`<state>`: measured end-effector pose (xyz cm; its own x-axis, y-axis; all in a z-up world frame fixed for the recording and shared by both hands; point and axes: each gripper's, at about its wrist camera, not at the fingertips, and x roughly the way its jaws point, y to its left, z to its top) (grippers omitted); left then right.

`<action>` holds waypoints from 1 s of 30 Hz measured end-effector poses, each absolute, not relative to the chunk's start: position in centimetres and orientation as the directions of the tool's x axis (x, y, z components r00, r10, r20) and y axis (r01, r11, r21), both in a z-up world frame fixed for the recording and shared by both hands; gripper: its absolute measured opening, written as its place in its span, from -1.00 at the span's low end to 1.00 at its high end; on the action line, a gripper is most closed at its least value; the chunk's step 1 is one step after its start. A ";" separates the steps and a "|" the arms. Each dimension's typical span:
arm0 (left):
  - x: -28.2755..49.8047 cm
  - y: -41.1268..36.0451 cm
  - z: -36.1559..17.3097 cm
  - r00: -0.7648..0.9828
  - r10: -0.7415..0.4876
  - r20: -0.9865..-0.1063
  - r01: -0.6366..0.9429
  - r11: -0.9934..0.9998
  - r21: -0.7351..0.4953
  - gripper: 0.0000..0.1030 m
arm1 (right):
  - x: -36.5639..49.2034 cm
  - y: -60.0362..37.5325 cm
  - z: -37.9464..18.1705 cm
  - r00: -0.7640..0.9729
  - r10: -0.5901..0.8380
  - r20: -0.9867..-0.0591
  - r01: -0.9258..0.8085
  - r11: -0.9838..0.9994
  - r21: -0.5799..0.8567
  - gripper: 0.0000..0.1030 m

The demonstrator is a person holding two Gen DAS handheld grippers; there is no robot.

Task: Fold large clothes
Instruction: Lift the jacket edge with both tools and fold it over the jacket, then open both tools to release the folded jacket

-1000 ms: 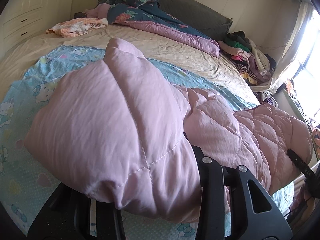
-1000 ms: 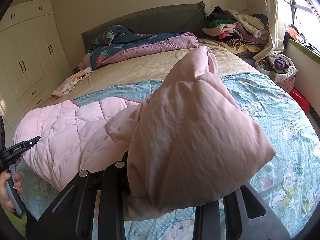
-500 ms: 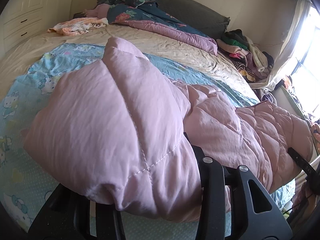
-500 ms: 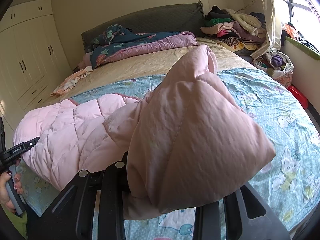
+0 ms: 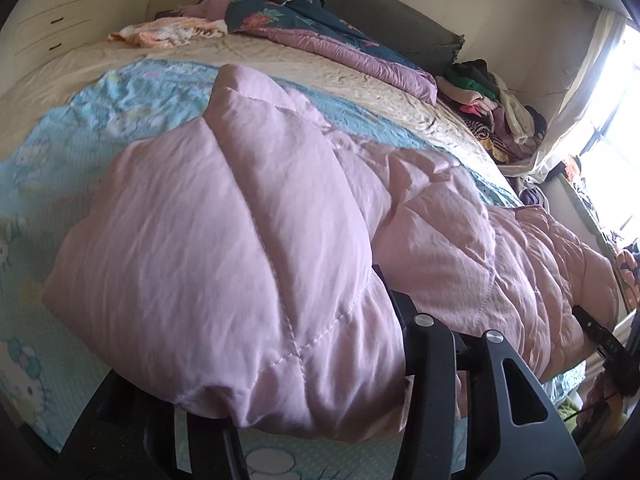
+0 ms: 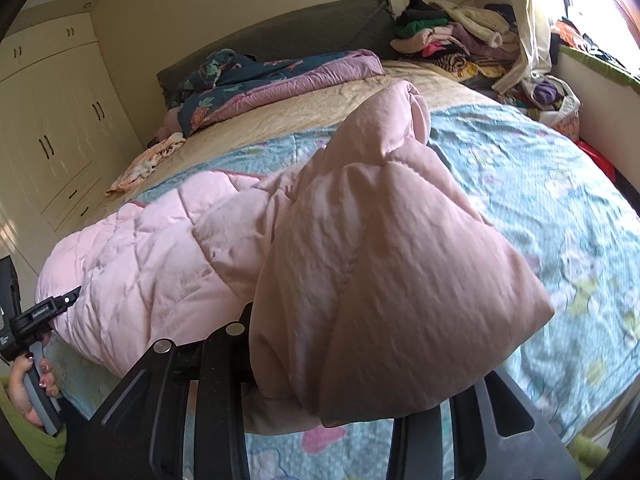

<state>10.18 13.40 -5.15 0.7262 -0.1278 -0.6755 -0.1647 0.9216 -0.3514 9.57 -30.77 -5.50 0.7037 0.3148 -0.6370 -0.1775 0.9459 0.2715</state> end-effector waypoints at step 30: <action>11.2 13.3 -6.7 0.699 -0.102 -0.708 -0.213 0.915 -0.342 -0.02 | 11.4 -32.5 -9.8 0.624 0.299 -0.722 -0.005 0.926 0.378 0.51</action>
<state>11.22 13.28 -6.68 0.6992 -0.1017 -0.7077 -0.2129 0.9153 -0.3419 11.35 -32.54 -9.79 0.6245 0.2986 -0.7217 -0.0055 0.9257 0.3783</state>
